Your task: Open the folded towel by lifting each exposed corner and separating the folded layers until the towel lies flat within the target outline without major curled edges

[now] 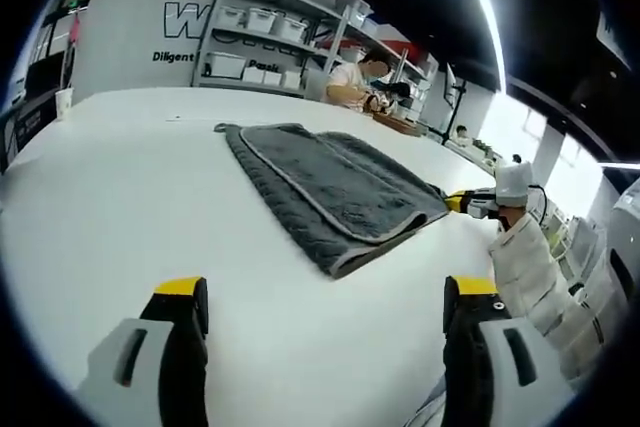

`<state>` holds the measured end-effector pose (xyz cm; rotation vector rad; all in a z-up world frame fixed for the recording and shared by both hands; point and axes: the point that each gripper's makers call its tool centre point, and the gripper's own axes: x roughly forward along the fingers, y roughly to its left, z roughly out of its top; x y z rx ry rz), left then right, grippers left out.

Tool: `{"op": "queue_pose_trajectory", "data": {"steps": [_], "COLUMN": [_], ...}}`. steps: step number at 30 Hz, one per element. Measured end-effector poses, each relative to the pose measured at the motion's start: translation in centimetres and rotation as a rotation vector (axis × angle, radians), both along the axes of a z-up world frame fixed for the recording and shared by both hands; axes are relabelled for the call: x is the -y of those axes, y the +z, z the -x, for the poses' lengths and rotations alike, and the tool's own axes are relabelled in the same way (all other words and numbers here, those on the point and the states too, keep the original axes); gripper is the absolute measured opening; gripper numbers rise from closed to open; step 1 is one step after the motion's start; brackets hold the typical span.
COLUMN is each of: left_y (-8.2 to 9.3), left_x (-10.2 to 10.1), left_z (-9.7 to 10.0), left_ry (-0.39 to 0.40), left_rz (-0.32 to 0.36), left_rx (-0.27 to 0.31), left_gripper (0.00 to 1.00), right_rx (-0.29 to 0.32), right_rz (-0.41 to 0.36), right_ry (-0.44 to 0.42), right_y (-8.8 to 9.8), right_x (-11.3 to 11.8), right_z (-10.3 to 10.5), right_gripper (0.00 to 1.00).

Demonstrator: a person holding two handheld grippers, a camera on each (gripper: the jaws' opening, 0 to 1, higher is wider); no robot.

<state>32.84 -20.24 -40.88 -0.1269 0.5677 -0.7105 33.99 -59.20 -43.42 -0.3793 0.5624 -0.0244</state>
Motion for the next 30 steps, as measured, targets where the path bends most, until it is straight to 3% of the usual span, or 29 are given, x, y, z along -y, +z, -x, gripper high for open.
{"op": "queue_pose_trajectory", "data": {"steps": [5,10,12,17,23,30], "left_y": [0.1,0.3,0.3,0.3,0.5,1.0], "left_x": [0.1,0.0,0.0,-0.1,0.0,0.3], "left_z": [0.0,-0.2,-0.2,-0.2,-0.1,0.2], "left_ry": [-0.004,-0.001,-0.003,-0.005,-0.003,-0.009], "left_rz": [0.0,0.0,-0.004,-0.015,-0.025,-0.038], "left_rx": [0.0,0.008,0.008,0.012,0.016,0.024], "left_gripper": [0.96,0.97,0.97,0.97,0.98,0.98], "right_rx": [0.017,0.038,0.048,0.049,0.035,-0.012], "right_rz": [-0.01,-0.024,-0.036,0.005,-0.029,-0.055], "right_ry": [-0.019,-0.039,-0.041,0.022,0.155,0.247], "right_y": [1.1,3.1,3.7,5.8,7.0,7.4], "right_x": [1.0,2.9,3.4,5.0,3.6,2.4], "right_z": [0.0,-0.2,-0.4,-2.9,-6.7,-11.0], "right_gripper": [0.05,0.22,0.24,0.23,0.21,0.17]}}
